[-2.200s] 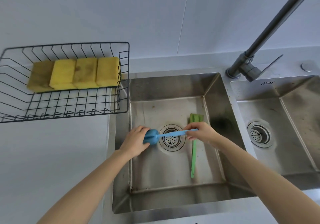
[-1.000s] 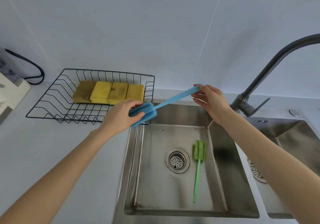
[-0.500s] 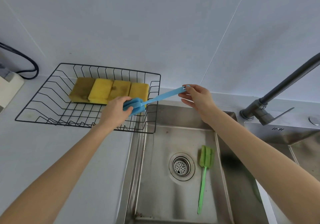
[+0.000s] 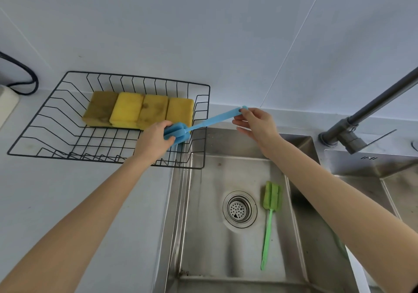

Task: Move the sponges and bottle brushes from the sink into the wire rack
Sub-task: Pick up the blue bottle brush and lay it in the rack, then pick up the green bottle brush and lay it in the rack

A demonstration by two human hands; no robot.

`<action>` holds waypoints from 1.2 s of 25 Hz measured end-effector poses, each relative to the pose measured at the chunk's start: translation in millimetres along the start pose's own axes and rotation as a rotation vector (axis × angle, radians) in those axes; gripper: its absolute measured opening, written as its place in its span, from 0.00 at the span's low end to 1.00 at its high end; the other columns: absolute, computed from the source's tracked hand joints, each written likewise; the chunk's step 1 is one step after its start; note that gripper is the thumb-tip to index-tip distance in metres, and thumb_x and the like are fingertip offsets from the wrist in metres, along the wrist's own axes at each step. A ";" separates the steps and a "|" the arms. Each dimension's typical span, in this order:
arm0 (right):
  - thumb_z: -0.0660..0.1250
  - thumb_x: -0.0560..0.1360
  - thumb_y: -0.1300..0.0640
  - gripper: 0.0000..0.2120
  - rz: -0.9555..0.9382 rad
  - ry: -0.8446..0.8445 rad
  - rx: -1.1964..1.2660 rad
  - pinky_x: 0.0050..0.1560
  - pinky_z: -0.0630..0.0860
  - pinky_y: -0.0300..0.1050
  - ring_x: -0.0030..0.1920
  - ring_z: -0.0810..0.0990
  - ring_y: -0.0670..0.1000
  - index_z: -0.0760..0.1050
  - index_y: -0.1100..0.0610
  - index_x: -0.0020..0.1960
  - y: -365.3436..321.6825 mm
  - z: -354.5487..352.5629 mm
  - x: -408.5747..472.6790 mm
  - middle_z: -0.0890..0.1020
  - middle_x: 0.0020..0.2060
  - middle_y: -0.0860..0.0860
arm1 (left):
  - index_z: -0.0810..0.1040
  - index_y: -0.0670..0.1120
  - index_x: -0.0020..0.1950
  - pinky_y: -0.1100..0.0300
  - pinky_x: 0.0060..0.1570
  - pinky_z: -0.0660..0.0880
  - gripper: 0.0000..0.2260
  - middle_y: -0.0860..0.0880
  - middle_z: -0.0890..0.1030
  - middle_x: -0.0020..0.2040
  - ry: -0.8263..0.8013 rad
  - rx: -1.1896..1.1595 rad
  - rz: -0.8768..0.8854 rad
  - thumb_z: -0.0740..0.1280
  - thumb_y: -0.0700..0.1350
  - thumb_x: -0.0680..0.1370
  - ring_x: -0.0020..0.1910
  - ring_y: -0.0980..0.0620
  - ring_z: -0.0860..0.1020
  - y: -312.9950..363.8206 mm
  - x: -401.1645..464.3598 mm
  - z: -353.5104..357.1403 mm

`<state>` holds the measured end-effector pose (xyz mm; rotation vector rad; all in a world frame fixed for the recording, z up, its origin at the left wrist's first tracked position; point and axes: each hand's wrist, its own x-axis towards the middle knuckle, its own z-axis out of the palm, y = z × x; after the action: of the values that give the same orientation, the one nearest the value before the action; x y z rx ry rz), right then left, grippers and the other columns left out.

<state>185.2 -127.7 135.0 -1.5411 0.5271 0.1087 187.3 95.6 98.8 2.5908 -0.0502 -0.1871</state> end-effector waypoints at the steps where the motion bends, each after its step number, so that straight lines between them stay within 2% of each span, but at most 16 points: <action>1: 0.60 0.79 0.57 0.10 0.005 -0.002 -0.013 0.38 0.78 0.33 0.40 0.80 0.46 0.75 0.60 0.57 -0.2 -1.0 -2.8 0.80 0.39 0.50 | 0.67 0.41 0.67 0.52 0.58 0.71 0.21 0.41 0.75 0.64 -0.013 0.000 0.004 0.65 0.42 0.75 0.61 0.43 0.74 0.6 -2.3 -2.0; 5: 0.59 0.79 0.58 0.15 0.041 -0.016 -0.091 0.41 0.76 0.34 0.49 0.79 0.51 0.72 0.63 0.63 -1.0 -10.0 -16.5 0.79 0.49 0.54 | 0.63 0.43 0.71 0.49 0.63 0.69 0.24 0.41 0.72 0.68 -0.031 -0.003 0.040 0.64 0.43 0.76 0.65 0.43 0.71 5.4 -13.3 -15.0; 9: 0.58 0.79 0.59 0.15 0.051 -0.049 -0.207 0.40 0.73 0.34 0.52 0.78 0.53 0.73 0.63 0.63 0.3 -21.7 -35.9 0.80 0.55 0.61 | 0.63 0.44 0.71 0.50 0.64 0.69 0.24 0.43 0.71 0.69 -0.022 0.010 0.082 0.64 0.44 0.76 0.67 0.44 0.70 20.8 -27.9 -29.2; 11: 0.59 0.78 0.60 0.15 0.030 -0.077 -0.259 0.39 0.71 0.33 0.50 0.77 0.52 0.73 0.64 0.62 0.3 -28.8 -45.8 0.80 0.52 0.63 | 0.64 0.45 0.71 0.51 0.63 0.70 0.23 0.44 0.71 0.69 -0.013 0.012 0.118 0.64 0.44 0.76 0.67 0.45 0.71 32.6 -35.8 -35.0; 13: 0.61 0.77 0.60 0.15 0.003 -0.090 -0.308 0.39 0.72 0.34 0.46 0.75 0.49 0.74 0.62 0.62 0.9 -36.7 -55.3 0.79 0.43 0.56 | 0.64 0.45 0.70 0.51 0.61 0.71 0.23 0.43 0.73 0.68 -0.005 0.004 0.159 0.63 0.44 0.76 0.65 0.45 0.72 46.0 -45.9 -38.7; 15: 0.62 0.77 0.59 0.14 -0.025 -0.079 -0.355 0.45 0.73 0.37 0.47 0.75 0.49 0.75 0.60 0.61 4.1 -44.4 -61.4 0.78 0.40 0.51 | 0.66 0.45 0.69 0.51 0.60 0.72 0.22 0.43 0.74 0.66 0.003 -0.012 0.198 0.63 0.43 0.76 0.63 0.44 0.74 59.6 -55.9 -39.1; 17: 0.62 0.77 0.58 0.14 -0.058 -0.061 -0.427 0.53 0.74 0.42 0.50 0.76 0.50 0.76 0.59 0.61 10.2 -53.3 -67.6 0.79 0.42 0.51 | 0.67 0.45 0.69 0.51 0.59 0.72 0.21 0.44 0.74 0.66 0.000 -0.026 0.235 0.63 0.43 0.76 0.61 0.44 0.75 73.1 -65.3 -36.1; 19: 0.62 0.77 0.57 0.14 -0.076 -0.049 -0.477 0.56 0.73 0.45 0.53 0.78 0.53 0.76 0.60 0.61 17.7 -63.7 -75.7 0.79 0.45 0.52 | 0.67 0.45 0.68 0.52 0.59 0.72 0.20 0.45 0.74 0.67 -0.019 -0.046 0.258 0.63 0.43 0.76 0.60 0.44 0.76 85.1 -73.0 -28.9; 22: 0.61 0.77 0.58 0.14 -0.073 -0.038 -0.512 0.58 0.73 0.46 0.58 0.78 0.56 0.76 0.59 0.60 31.5 -83.6 -89.7 0.79 0.48 0.54 | 0.67 0.45 0.68 0.52 0.63 0.70 0.20 0.45 0.74 0.67 -0.063 -0.047 0.299 0.64 0.43 0.76 0.64 0.47 0.73 100.8 -83.1 -10.0; 26: 0.61 0.76 0.57 0.14 -0.032 -0.034 -0.583 0.54 0.73 0.46 0.58 0.77 0.55 0.76 0.58 0.61 56.0 -107.9 -97.6 0.80 0.58 0.57 | 0.66 0.46 0.69 0.53 0.67 0.65 0.22 0.46 0.72 0.69 -0.154 -0.001 0.343 0.63 0.44 0.76 0.68 0.49 0.70 116.4 -92.8 21.6; 30: 0.61 0.76 0.58 0.15 0.061 -0.018 -0.594 0.59 0.72 0.45 0.60 0.77 0.56 0.75 0.59 0.61 83.0 -131.6 -97.4 0.80 0.58 0.57 | 0.63 0.48 0.71 0.55 0.67 0.64 0.24 0.47 0.68 0.71 -0.294 0.027 0.378 0.63 0.45 0.76 0.69 0.49 0.68 129.2 -97.0 56.5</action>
<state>33.0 -225.6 104.0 -2.0983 0.5564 0.3504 83.5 -36.7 130.0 2.5031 -0.6450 -0.4244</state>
